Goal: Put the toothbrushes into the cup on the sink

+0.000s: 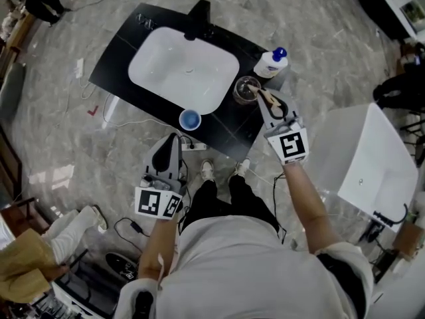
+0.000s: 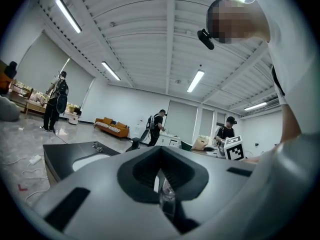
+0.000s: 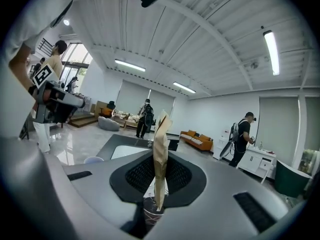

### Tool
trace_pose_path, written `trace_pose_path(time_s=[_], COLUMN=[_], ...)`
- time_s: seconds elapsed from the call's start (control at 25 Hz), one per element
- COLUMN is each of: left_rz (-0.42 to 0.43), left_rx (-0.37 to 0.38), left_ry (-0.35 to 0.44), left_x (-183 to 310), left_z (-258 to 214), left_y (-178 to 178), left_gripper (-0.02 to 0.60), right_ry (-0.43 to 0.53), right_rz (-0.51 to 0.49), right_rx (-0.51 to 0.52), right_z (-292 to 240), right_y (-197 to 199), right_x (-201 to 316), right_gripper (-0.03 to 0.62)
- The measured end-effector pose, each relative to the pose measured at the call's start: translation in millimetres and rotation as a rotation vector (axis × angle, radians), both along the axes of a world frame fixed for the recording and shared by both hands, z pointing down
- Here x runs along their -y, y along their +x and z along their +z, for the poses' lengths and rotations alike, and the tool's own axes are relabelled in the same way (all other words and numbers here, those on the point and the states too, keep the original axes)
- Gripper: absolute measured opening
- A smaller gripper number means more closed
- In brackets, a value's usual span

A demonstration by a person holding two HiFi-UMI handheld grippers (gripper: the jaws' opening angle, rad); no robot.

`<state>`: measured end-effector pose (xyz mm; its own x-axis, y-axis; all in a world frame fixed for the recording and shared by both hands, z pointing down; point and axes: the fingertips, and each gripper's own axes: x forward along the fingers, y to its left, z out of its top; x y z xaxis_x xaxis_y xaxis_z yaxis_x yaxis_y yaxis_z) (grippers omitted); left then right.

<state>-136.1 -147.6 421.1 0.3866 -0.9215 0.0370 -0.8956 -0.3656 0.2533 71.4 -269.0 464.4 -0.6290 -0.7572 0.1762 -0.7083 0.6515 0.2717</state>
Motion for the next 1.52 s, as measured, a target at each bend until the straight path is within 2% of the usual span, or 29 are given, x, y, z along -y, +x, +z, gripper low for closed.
trace_pose_path(time_s=[0.68, 1.52], left_rz=[-0.001, -0.046], left_rx=[0.029, 0.014], left_ry=[-0.033, -0.078], left_x=[0, -9], left_z=[13, 28], left_y=[-6, -9], left_gripper=[0.003, 0.003], right_ry=[0.008, -0.023], right_rz=[-0.016, -0.034], right_rx=[-0.128, -0.173], right_z=[52, 85], right_y=[-16, -19], right_x=[21, 31], right_gripper=[0.054, 0.054])
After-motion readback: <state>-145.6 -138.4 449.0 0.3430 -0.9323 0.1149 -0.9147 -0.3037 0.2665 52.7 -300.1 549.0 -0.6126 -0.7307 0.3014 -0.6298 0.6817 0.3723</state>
